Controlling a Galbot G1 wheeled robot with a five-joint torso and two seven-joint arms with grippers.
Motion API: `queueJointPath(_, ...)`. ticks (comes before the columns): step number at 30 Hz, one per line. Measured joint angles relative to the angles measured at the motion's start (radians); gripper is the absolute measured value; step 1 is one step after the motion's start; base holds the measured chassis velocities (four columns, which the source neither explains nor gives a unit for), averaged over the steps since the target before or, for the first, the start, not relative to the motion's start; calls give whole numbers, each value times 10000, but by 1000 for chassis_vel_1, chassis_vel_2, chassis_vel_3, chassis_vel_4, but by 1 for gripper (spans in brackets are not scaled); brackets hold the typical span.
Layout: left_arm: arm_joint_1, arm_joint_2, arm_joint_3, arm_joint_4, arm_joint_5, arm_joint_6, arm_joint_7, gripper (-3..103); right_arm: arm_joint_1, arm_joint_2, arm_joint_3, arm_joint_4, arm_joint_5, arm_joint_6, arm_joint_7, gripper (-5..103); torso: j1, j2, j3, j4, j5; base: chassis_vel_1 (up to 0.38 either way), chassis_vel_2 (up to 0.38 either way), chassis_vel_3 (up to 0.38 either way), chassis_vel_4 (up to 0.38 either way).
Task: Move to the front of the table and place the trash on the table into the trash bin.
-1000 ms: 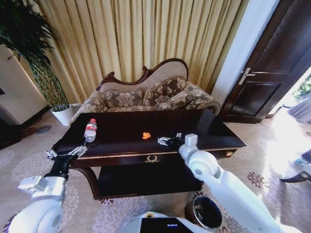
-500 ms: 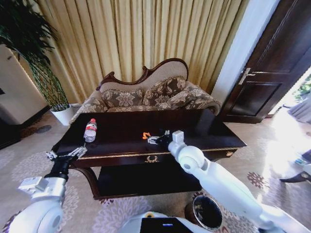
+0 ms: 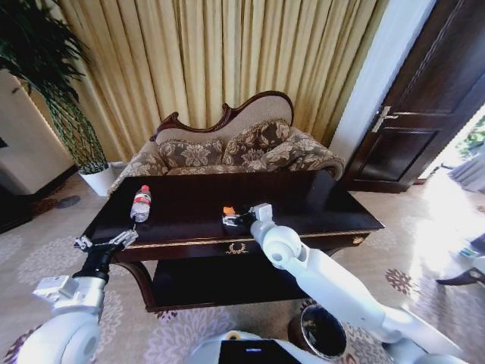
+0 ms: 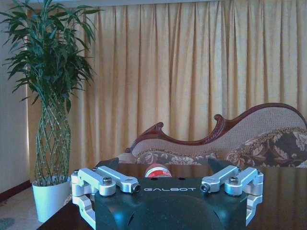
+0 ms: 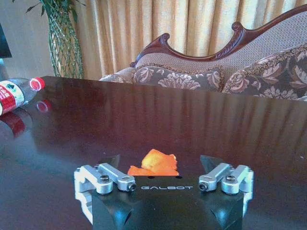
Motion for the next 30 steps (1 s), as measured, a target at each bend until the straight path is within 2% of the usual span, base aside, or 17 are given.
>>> queueJointPath(1, 0, 0, 0, 0, 0, 0, 0, 100, 0, 0, 0, 0, 0, 0, 0, 94, 0, 0, 0, 0, 0, 0, 0, 0, 0)
queueJointPath(3, -15, 13, -32, 6, -14, 0, 0, 100, 128, 167, -174, -146, -15, -8, 102, 85, 0, 0, 0, 0, 0, 0, 0, 0, 0)
queueJointPath(6, -18, -17, -41, 6, -22, 0, 0, 100, 226, 314, -305, -323, -83, -9, 192, 79, 0, 0, 0, 1, 0, 0, 0, 0, 0)
queueJointPath(9, 14, -73, -54, -1, -21, -3, 0, 100, 282, 478, -407, -473, -161, -19, 319, 63, 0, 0, 0, 1, 0, 0, 0, 0, 0)
queueJointPath(11, 18, -73, -61, -2, -21, -5, 0, 100, 283, 497, -422, -491, -179, -22, 343, 63, 0, 0, 0, 1, 0, 0, 0, 0, 0)
queueJointPath(12, 20, -67, -79, -1, -22, -14, 0, 100, 284, 511, -448, -505, -210, -31, 388, 52, 0, 0, 0, 1, 1, 0, 0, 0, 0)
queueJointPath(15, 8, -42, -104, 0, -29, -22, 0, 100, 274, 483, -453, -502, -263, -52, 395, 52, -1, 0, 0, 1, 0, 0, 0, 0, 0)
queueJointPath(16, 2, -36, -105, 1, -32, -22, 0, 100, 267, 465, -453, -494, -276, -54, 394, 41, 0, 0, 0, 0, 1, 0, 0, 0, 0)
queueJointPath(17, -11, -30, -101, 1, -35, -22, 0, 100, 258, 427, -448, -471, -287, -55, 388, 35, 0, 0, 0, 0, 0, 0, 0, 0, 0)
queueJointPath(18, -21, -29, -86, 1, -35, -23, 0, 100, 254, 393, -434, -452, -291, -55, 378, 30, 0, 0, 0, 0, 1, 0, 0, 0, 0)
queueJointPath(20, -35, -29, -65, 1, -35, -22, -1, 100, 250, 360, -415, -436, -302, -54, 364, 30, 0, 0, 0, 0, 0, 0, 0, 0, 0)
queueJointPath(21, -43, -26, -52, 1, -35, -23, 0, 100, 244, 331, -399, -424, -311, -55, 349, 25, 0, 0, 0, 0, 1, 0, 0, 0, 0)
queueJointPath(22, -53, -19, -37, 1, -36, -23, 0, 100, 213, 290, -361, -396, -323, -55, 331, 14, 0, 0, 0, 0, 1, 0, 0, 0, 0)
queueJointPath(24, -54, -12, -35, -1, -37, -23, 0, 100, 182, 273, -342, -377, -329, -53, 319, 14, -1, 0, 0, 0, 1, 0, 0, 0, 0)
queueJointPath(26, -55, 2, -35, -4, -40, -22, 0, 100, 100, 258, -303, -339, -365, -23, 301, 3, -1, 0, 0, 0, 1, 0, 0, 0, 0)
queueJointPath(27, -54, 5, -35, -4, -39, -23, 0, 100, 71, 258, -282, -328, -373, 13, 299, 2, -1, 0, 0, 0, 1, 0, 0, 0, 0)
queueJointPath(30, -50, 6, -36, -4, -40, -23, 1, 100, 9, 262, -150, -266, -377, 221, 302, 2, -1, 0, 0, 1, 2, 0, 0, 0, 0)
